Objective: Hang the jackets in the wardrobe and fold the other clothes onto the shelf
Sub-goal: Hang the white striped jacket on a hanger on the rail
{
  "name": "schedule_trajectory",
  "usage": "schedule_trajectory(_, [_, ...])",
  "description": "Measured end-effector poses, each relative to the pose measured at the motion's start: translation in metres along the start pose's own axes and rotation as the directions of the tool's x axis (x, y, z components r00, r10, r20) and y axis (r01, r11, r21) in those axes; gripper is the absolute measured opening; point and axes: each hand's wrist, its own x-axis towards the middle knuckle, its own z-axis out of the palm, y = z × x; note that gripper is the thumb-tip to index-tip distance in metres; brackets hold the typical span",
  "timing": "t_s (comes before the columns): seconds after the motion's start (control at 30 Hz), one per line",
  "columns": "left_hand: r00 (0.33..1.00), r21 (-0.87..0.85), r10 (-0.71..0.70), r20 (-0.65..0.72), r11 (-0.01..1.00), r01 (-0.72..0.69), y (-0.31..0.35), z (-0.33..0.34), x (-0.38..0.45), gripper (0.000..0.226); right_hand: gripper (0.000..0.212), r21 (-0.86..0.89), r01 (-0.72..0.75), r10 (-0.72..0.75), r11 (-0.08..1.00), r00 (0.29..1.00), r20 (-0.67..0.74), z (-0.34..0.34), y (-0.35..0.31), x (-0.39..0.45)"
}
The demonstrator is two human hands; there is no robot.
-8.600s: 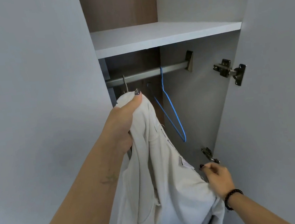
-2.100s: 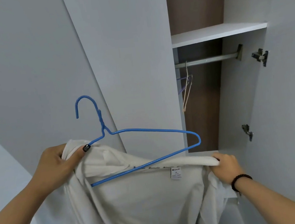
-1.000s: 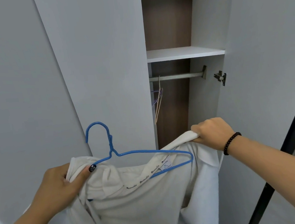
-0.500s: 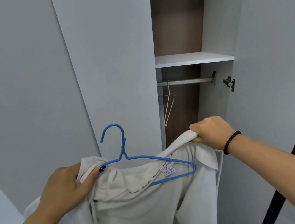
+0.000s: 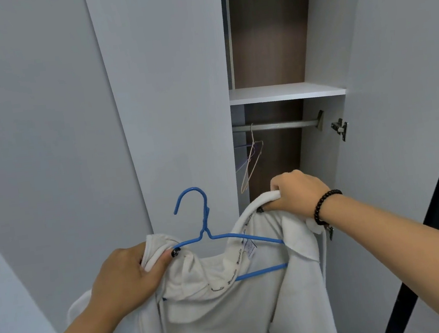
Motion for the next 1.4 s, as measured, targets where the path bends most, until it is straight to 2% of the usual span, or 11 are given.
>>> schedule_trajectory(0.27, [0.993,-0.046,-0.115,0.018,0.992,0.116,0.058,0.069,-0.014,0.052,0.02,0.47,0.065,0.021,0.88,0.984,-0.176,0.008,-0.028,-0.007])
schedule_trajectory(0.33, [0.981,-0.189,-0.195,0.017,0.963,0.194,0.062,0.083,-0.012,0.056,0.01,0.418,0.162,-0.053,0.894,0.964,-0.259,0.007,-0.024,-0.011])
schedule_trajectory(0.4, [0.962,-0.324,-0.273,0.007,0.91,0.261,0.06,0.092,-0.007,0.055,0.035,0.336,0.201,-0.078,0.92,0.936,-0.344,0.008,-0.003,-0.015])
schedule_trajectory(0.53, [0.937,-0.506,-0.35,-0.017,0.811,0.294,0.05,0.111,0.009,0.05,0.066,0.576,0.045,0.346,0.816,0.76,-0.55,0.027,0.041,-0.037])
schedule_trajectory(0.77, [0.923,-0.631,-0.38,0.059,0.702,0.33,0.047,0.139,0.064,0.051,0.049,0.899,-0.184,0.588,0.396,0.803,-0.095,0.085,0.042,-0.017])
schedule_trajectory(0.93, [0.96,-0.524,-0.274,0.049,0.811,0.258,0.046,0.16,0.108,0.048,0.019,0.746,-0.211,0.324,0.631,0.946,-0.006,0.067,0.059,0.042])
schedule_trajectory(0.97, [0.962,-0.498,-0.266,0.063,0.827,0.261,0.043,0.162,0.115,0.046,0.02,0.807,-0.225,0.355,0.547,0.935,0.021,0.054,0.071,0.054])
schedule_trajectory(1.07, [0.965,-0.513,-0.245,0.089,0.82,0.255,0.03,0.166,0.133,0.053,0.024,0.976,-0.163,0.409,-0.144,0.888,0.209,0.019,0.111,0.081])
schedule_trajectory(1.13, [0.965,-0.559,-0.241,0.1,0.789,0.255,0.023,0.167,0.148,0.054,0.03,0.925,-0.191,0.384,-0.329,0.868,0.316,0.025,0.121,0.092])
schedule_trajectory(1.27, [0.976,-0.441,-0.173,0.129,0.872,0.213,0.002,0.175,0.181,0.062,0.021,0.908,-0.395,0.493,0.138,0.823,0.283,0.063,0.113,0.109])
schedule_trajectory(1.4, [0.979,-0.26,-0.133,0.154,0.951,0.17,-0.009,0.192,0.207,0.062,0.038,0.671,-0.289,0.369,0.683,0.929,0.024,0.067,0.078,0.122])
